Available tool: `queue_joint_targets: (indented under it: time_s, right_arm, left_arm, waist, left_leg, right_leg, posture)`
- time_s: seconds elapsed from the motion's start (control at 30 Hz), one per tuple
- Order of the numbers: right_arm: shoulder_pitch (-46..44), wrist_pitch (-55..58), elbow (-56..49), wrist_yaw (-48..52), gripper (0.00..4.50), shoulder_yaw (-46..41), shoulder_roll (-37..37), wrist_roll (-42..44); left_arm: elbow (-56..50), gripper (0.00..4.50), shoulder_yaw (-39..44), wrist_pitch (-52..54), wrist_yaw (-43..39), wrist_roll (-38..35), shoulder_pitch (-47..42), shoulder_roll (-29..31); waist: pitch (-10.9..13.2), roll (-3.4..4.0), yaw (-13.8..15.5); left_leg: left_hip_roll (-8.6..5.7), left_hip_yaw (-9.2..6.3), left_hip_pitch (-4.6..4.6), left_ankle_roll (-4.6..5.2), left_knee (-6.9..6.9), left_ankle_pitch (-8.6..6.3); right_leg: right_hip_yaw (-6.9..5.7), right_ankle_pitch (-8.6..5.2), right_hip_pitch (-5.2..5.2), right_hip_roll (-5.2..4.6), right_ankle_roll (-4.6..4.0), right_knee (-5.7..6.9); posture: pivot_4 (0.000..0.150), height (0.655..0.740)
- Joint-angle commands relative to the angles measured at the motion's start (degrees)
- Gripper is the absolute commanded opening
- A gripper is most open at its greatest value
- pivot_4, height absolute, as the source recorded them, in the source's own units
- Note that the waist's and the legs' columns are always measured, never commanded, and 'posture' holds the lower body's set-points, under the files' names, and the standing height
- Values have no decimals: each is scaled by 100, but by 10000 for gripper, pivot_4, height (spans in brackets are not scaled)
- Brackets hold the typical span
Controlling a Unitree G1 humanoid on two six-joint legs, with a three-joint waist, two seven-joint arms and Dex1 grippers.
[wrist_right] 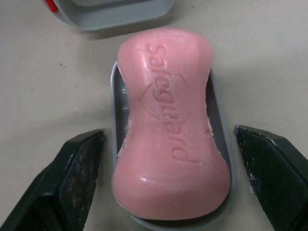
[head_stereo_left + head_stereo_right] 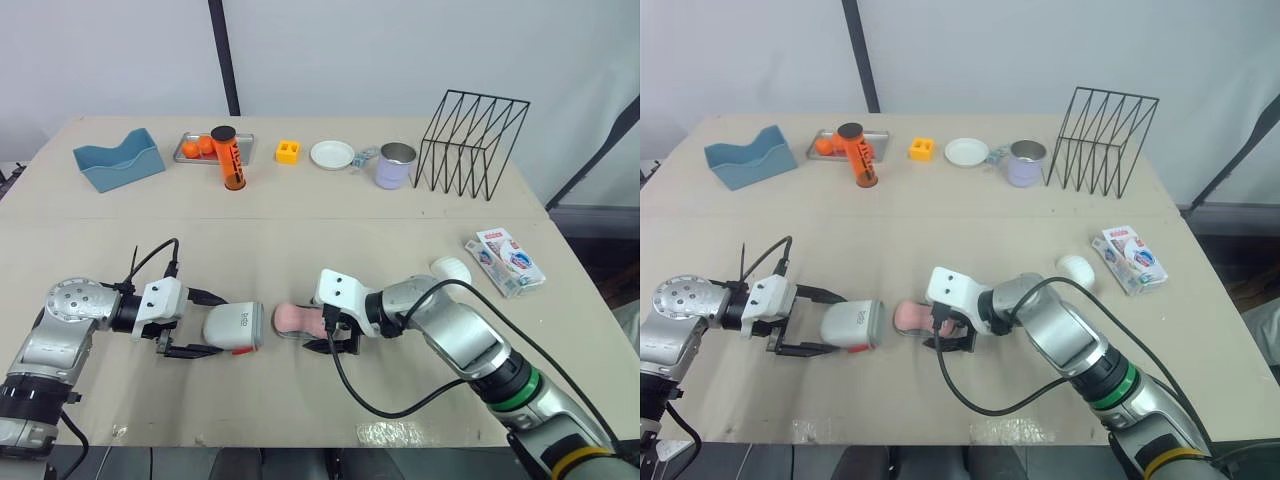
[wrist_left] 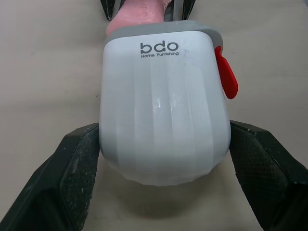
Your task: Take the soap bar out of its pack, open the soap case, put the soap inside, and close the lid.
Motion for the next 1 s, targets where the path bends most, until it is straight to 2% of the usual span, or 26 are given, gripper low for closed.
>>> queue_joint_targets:
  time_s: [0.03, 0.1, 0.13, 0.17, 0.23, 0.3, 0.77, 1.0]
  right_arm:
    - [72, -36, 19, 23, 45000, 59, -43, -47]
    - [110, -29, 8, 31, 45000, 68, -58, -55]
    - [126, -35, 13, 32, 39821, 71, -61, -59]
    - [139, -40, 20, 30, 37626, 72, -64, -65]
    - [162, -67, 37, 25, 29165, 82, -73, -86]
    - [187, -68, 35, 24, 25253, 88, -79, -93]
    - [138, -351, -12, 185, 25223, -159, -111, 55]
    - [10, -653, -183, 694, 25223, -582, -697, 235]
  left_arm:
    - [-184, 35599, 139, 16, 18, -97, 30, 135]
    - [-183, 35599, 139, 24, 27, -97, 29, 134]
    - [-184, 35512, 137, 30, 32, -97, 28, 132]
    - [-185, 35512, 135, 35, 36, -96, 28, 130]
    - [-185, 35512, 132, 37, 40, -92, 29, 129]
    - [-184, 35512, 132, 38, 42, -91, 30, 129]
    - [-146, 35512, 151, 44, 43, -100, 25, 134]
    - [-85, 35512, 106, 68, 83, -85, -76, 41]
  waist:
    - [0, 0, 0]
    - [-1, -1, -1]
    - [-1, -1, -1]
    - [-1, -1, 0]
    - [-2, -3, -1]
    - [-6, -9, -1]
    - [-17, -26, 0]
    - [-14, -23, 4]
  left_leg:
    - [0, 0, 0, 0, 0, 0]
    - [0, 0, 0, 0, 0, 0]
    - [0, 0, 0, 0, 0, 0]
    - [0, 0, 0, 0, 0, 0]
    - [0, 0, 0, 0, 0, 0]
    - [1, 0, 2, 0, 0, 0]
    - [1, -1, 2, 0, 0, 0]
    - [-1, -4, -4, 0, -1, 0]
  right_leg:
    - [0, 0, 0, 0, 0, 0]
    - [0, 0, 0, 0, 0, 0]
    - [0, 0, 0, 0, 0, 0]
    - [0, 0, 0, 0, 0, 0]
    - [0, 0, 0, 0, 0, 0]
    - [0, 0, 1, 1, 0, 0]
    - [-1, 0, 3, 1, 0, 0]
    - [-4, -1, -2, -2, 1, -2]
  posture:
    - [1500, 7400]
    - [1500, 7400]
    - [1500, 7400]
    - [1500, 7400]
    - [1500, 7400]
    - [1500, 7400]
    - [1500, 7400]
    - [1500, 7400]
